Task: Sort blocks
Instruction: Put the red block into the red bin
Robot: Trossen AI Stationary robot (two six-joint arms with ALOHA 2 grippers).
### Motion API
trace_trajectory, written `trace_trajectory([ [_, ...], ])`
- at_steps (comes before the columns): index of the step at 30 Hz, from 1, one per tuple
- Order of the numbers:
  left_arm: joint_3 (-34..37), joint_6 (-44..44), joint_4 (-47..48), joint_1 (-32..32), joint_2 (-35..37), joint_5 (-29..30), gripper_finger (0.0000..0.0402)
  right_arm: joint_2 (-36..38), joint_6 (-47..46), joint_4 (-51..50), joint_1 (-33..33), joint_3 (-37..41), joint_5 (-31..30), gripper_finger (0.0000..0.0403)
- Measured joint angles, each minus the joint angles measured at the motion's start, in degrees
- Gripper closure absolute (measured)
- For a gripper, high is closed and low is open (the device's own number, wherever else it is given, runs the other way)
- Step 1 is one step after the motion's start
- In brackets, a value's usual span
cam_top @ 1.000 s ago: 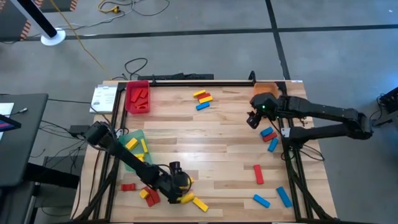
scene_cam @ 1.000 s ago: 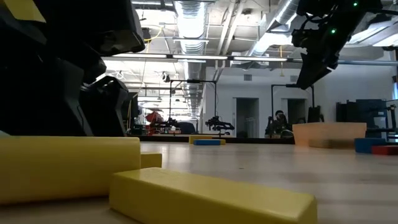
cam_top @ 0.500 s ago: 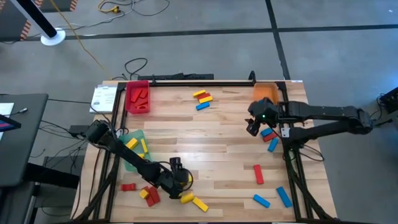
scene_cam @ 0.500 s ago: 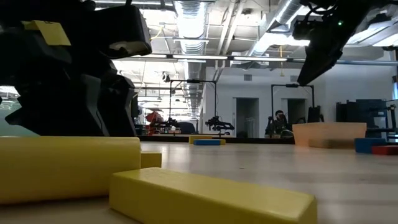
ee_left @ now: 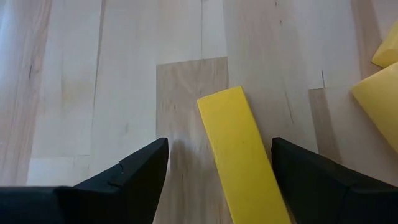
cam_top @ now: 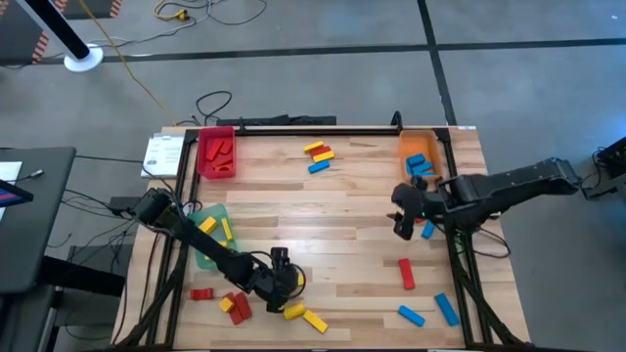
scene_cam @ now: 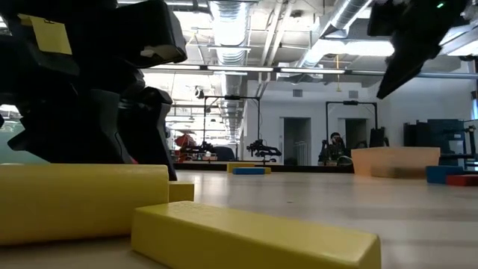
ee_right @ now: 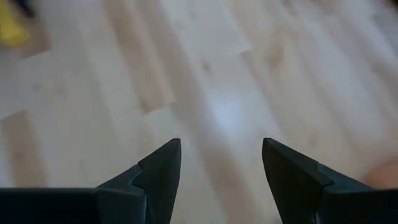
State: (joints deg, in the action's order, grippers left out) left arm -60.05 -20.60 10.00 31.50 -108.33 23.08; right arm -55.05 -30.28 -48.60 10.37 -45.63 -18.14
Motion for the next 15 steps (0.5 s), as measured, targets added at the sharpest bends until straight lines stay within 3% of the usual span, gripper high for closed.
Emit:
trace_trajectory([
  [9,0.00,1.30,-0.46,-1.24,0.06,-2.20,0.0123,-2.12,-19.59,-1.66,14.71,-0.02,0.31,0.0164],
  [15,0.00,3.56,-1.27,-1.26,0.04,-2.34,0.0123,-8.77,-35.21,-6.47,21.92,-0.02,0.75,0.0164],
])
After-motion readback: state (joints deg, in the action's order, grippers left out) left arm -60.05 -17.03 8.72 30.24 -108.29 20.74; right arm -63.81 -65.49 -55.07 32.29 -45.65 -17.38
